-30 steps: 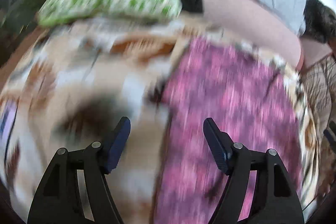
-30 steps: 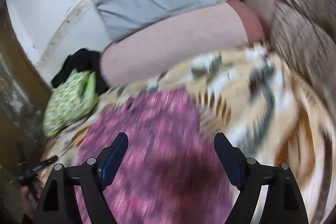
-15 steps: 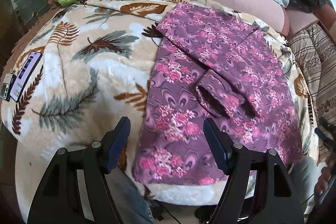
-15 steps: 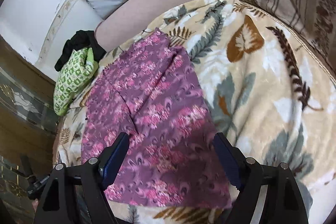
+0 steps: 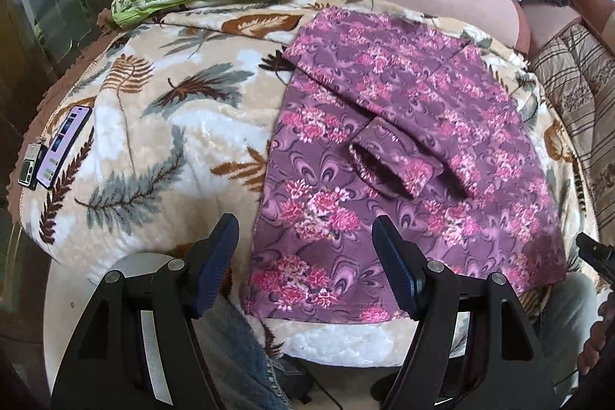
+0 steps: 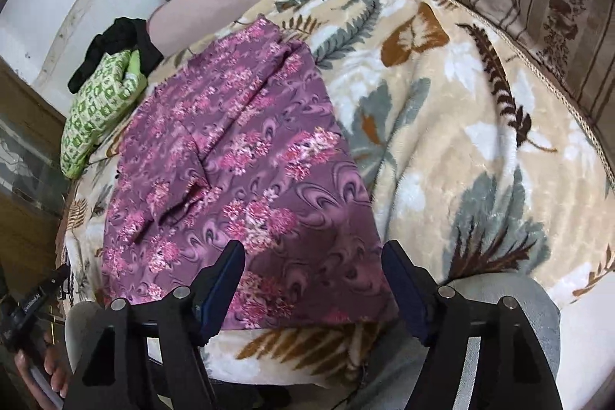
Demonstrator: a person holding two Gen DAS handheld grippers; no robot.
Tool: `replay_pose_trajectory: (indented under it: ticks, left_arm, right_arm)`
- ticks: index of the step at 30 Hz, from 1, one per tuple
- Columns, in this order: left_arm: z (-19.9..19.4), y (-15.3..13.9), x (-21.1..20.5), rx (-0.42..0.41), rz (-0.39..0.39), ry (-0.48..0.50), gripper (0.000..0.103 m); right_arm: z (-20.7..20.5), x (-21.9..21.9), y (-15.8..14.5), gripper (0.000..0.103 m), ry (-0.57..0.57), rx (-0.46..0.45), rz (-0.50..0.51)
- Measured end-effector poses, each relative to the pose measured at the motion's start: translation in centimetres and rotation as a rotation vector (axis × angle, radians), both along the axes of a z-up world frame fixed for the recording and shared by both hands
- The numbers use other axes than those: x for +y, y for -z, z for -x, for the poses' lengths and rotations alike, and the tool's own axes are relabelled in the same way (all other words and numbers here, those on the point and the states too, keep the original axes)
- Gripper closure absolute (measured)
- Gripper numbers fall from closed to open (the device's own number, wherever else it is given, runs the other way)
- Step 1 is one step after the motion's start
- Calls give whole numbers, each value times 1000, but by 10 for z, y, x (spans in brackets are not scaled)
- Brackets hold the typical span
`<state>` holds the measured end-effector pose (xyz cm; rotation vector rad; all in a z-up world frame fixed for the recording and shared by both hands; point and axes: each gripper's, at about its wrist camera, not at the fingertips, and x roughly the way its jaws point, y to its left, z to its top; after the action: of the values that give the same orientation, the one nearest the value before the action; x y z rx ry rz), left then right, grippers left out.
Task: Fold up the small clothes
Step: 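Grasp the shirt edge with the left tool while the right tool grasps the hem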
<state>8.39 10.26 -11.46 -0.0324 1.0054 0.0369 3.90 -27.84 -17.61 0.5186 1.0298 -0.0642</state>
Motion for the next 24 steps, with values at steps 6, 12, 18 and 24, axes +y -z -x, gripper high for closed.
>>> replay_pose_trajectory:
  ticks: [6, 12, 18, 24]
  left_arm:
    - [-11, 6, 7, 34, 77, 5, 31]
    - [-51, -8, 16, 25, 120, 3, 31]
    - [-93, -13, 24, 11, 98, -5, 31]
    - [-178, -1, 27, 49, 93, 24, 31]
  right_arm:
    - [1, 2, -11, 33, -26, -75, -90]
    - [-29, 5, -31, 33, -71, -116, -118]
    - [-71, 6, -44, 33, -42, -165, -149]
    - [-147, 10, -54, 33, -132, -158, -122]
